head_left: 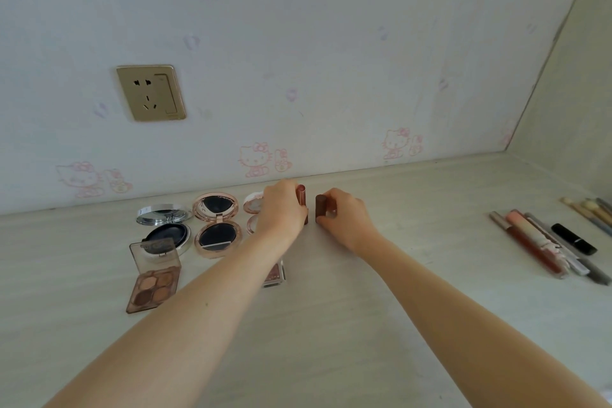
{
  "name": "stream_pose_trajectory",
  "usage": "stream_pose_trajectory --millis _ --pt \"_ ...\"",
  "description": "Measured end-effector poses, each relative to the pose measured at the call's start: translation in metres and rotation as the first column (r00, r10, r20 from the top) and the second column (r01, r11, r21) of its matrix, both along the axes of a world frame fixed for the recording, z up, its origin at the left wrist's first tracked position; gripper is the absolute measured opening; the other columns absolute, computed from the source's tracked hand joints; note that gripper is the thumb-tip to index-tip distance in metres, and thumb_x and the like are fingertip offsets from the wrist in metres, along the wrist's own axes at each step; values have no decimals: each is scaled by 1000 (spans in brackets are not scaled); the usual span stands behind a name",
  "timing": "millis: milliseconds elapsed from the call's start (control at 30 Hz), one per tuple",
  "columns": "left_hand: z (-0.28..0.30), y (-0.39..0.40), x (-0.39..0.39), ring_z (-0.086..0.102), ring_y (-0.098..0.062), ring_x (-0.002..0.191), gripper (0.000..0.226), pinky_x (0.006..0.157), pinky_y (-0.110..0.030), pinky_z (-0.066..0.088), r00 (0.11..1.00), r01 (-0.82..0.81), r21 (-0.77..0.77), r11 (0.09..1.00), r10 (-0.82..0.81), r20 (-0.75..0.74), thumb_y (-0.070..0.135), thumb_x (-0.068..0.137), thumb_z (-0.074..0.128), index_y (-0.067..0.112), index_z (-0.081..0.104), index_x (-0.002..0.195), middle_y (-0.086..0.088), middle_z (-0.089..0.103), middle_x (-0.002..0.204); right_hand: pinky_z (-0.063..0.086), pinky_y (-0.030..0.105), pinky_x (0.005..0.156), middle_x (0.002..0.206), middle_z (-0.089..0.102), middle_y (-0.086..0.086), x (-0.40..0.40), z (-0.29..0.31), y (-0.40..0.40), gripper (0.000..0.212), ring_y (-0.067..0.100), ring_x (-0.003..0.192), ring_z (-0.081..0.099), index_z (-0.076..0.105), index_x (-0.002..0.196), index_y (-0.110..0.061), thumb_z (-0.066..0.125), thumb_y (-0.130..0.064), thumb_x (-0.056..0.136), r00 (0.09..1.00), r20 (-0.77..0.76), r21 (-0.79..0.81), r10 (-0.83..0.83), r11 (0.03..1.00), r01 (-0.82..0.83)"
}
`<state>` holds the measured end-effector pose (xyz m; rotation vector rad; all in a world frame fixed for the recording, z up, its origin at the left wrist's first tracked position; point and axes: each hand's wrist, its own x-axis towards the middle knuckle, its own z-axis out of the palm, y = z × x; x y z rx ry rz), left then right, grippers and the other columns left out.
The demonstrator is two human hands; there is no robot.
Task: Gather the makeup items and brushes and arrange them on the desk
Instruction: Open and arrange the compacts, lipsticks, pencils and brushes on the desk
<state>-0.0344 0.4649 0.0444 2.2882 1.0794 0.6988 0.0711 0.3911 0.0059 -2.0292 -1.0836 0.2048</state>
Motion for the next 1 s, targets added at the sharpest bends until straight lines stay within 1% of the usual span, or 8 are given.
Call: stream_pose_trajectory --millis 67,300,400,533,667,833,933,1000 --pt "0 1 0 61 -31 76 7 63 -40 51 1000 10 -1 1000 -10 12 -2 78 58 4 62 79 -13 64 79 46 26 78 98 67 5 0 -1 0 28 19 92 58 61 108 -14 61 -9 80 1000 -12 -5 -12 1000 12" --pt "0 2 0 63 -29 78 10 65 -39 52 1000 14 -29 999 -14 18 -1 77 58 6 63 82 -11 65 80 42 24 76 104 66 4 -1 -3 0 30 19 96 58 60 110 -13 61 -10 81 999 -24 -14 -23 1000 23" --pt "2 1 -2 63 -26 87 24 74 -38 54 1000 6 -34 999 -5 29 0 78 61 9 64 100 -9 66 94 40 22 80 113 64 3 -2 -4 -1 36 19 105 58 57 118 -14 62 -11 82 999 -30 -16 -19 1000 19" --pt "7 -3 -4 61 -26 94 40 79 -40 53 1000 -5 -20 1000 5 -11 3 81 62 13 55 119 -8 61 107 36 20 87 126 58 0 -5 -3 -9 47 19 117 52 51 129 -15 64 -14 84 999 24 -16 -23 1000 24" --pt "15 -10 -16 60 -27 97 38 80 -40 51 996 -7 80 997 14 -88 7 84 61 12 51 121 -7 61 109 36 21 92 131 54 1 -5 3 -31 49 19 120 50 46 135 -14 62 -16 89 996 84 -33 -17 999 20" --pt "23 -25 -30 57 -29 106 35 88 -46 48 996 79 234 969 -67 -61 5 89 52 8 50 123 -10 60 116 38 26 95 130 55 0 -2 15 -75 41 19 121 49 47 134 -13 53 -20 95 967 256 -75 -14 997 35" --pt "24 -39 -32 56 -28 109 40 78 -36 44 993 109 313 943 -91 -73 5 89 51 13 47 128 -8 57 120 39 29 98 130 55 2 4 21 -108 39 20 121 48 49 133 -14 51 -21 95 941 336 -114 -20 992 62" --pt "21 -52 -29 57 -30 108 39 78 -37 47 987 158 332 930 -137 -84 7 90 51 12 49 128 -10 58 120 38 31 100 130 55 3 10 24 -131 38 20 123 47 50 132 -13 51 -20 95 925 378 -140 -26 987 85"
